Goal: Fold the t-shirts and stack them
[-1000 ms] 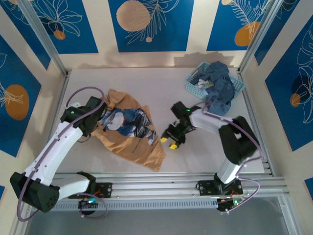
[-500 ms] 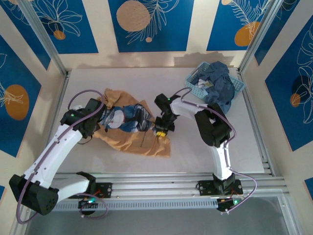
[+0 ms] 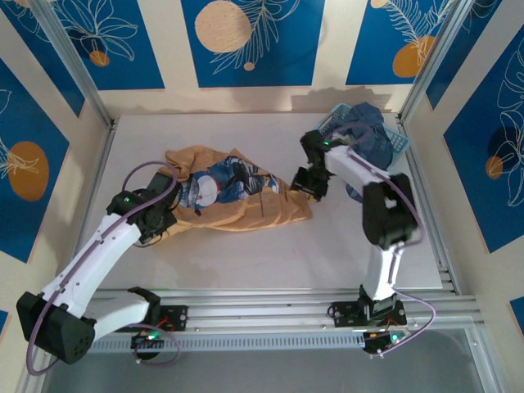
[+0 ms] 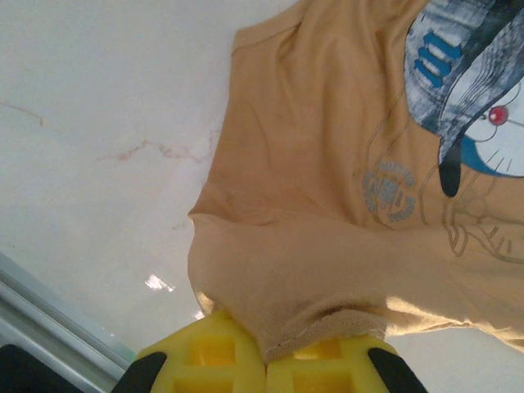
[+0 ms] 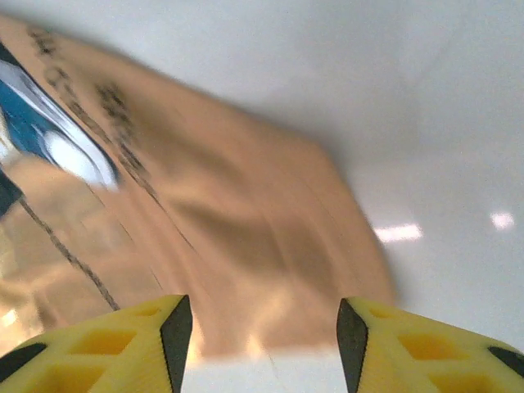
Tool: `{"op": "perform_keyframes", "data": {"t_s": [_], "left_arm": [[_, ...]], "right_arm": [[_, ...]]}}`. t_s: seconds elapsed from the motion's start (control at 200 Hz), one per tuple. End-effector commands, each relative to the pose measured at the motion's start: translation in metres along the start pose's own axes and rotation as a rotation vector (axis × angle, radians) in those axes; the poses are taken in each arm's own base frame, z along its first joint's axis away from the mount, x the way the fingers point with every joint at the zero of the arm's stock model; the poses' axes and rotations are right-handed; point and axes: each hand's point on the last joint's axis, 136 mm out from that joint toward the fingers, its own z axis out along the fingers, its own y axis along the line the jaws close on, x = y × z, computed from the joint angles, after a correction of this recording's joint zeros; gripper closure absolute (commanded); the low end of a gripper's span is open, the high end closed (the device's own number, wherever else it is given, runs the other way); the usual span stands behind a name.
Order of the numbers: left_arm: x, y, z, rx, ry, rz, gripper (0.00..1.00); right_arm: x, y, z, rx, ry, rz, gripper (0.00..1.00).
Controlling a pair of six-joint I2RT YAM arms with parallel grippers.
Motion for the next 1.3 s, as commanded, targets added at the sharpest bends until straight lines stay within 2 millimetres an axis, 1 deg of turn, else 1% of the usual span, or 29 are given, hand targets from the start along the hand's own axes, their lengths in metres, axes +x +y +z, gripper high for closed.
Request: {"op": "perform_keyframes", "data": {"t_s": [0.0, 0.075, 0.13, 0.265, 0.36, 0.445, 0.575, 0.66, 0.82, 0.86, 0.92, 0.96, 1.02, 1.06, 1.105, 1.185, 1.295], "left_arm": [[0.010, 0.001, 0.000, 0.022, 0.028, -0.017, 1.00], [0.011, 0.001, 0.001, 0.023, 0.032, -0.014, 1.00], [0.010, 0.001, 0.001, 0.024, 0.029, -0.012, 1.00], [0.008, -0.004, 0.000, 0.037, 0.025, -0.009, 1.00], [0.007, -0.006, 0.000, 0.038, 0.026, -0.007, 1.00], [0.007, -0.006, 0.000, 0.039, 0.025, -0.008, 1.00], [0.008, -0.004, 0.000, 0.039, 0.026, -0.009, 1.00], [0.008, -0.004, 0.000, 0.038, 0.026, -0.009, 1.00], [0.007, -0.006, 0.000, 0.044, 0.020, -0.011, 1.00], [0.006, -0.006, 0.001, 0.045, 0.017, -0.011, 1.00], [0.004, -0.008, 0.000, 0.050, 0.008, -0.013, 1.00], [0.000, -0.009, -0.001, 0.050, -0.005, -0.011, 1.00], [-0.009, -0.012, -0.006, 0.054, -0.036, 0.000, 1.00], [-0.020, -0.016, -0.011, 0.060, -0.063, 0.006, 1.00], [-0.035, -0.022, -0.018, 0.070, -0.086, 0.004, 1.00], [-0.070, -0.031, -0.034, 0.082, -0.150, -0.011, 1.00], [-0.123, -0.044, -0.069, 0.120, -0.275, -0.041, 1.00]], "right_arm": [[0.019, -0.021, -0.011, -0.084, 0.017, 0.245, 0.51], [0.030, -0.021, -0.008, -0.128, 0.037, 0.321, 0.52], [0.035, -0.022, -0.002, -0.113, 0.050, 0.360, 0.52], [0.044, -0.033, 0.022, -0.080, 0.109, 0.478, 0.49], [0.044, -0.036, 0.034, -0.070, 0.122, 0.516, 0.49], [0.040, -0.034, 0.041, -0.074, 0.125, 0.524, 0.50], [0.033, -0.034, 0.052, -0.064, 0.142, 0.547, 0.56], [0.029, -0.034, 0.057, -0.067, 0.137, 0.556, 0.60], [0.025, -0.032, 0.066, -0.073, 0.144, 0.555, 0.75], [0.021, -0.029, 0.067, -0.085, 0.137, 0.546, 0.81], [0.013, -0.023, 0.064, -0.112, 0.115, 0.521, 0.93], [0.004, -0.015, 0.057, -0.136, 0.087, 0.488, 1.00], [-0.010, 0.000, 0.035, -0.165, 0.021, 0.412, 1.00], [-0.020, 0.013, 0.015, -0.191, -0.033, 0.353, 1.00], [-0.031, 0.029, -0.011, -0.225, -0.093, 0.286, 1.00], [-0.049, 0.057, -0.062, -0.303, -0.200, 0.186, 1.00], [-0.064, 0.086, -0.136, -0.398, -0.356, 0.074, 1.00]]}}
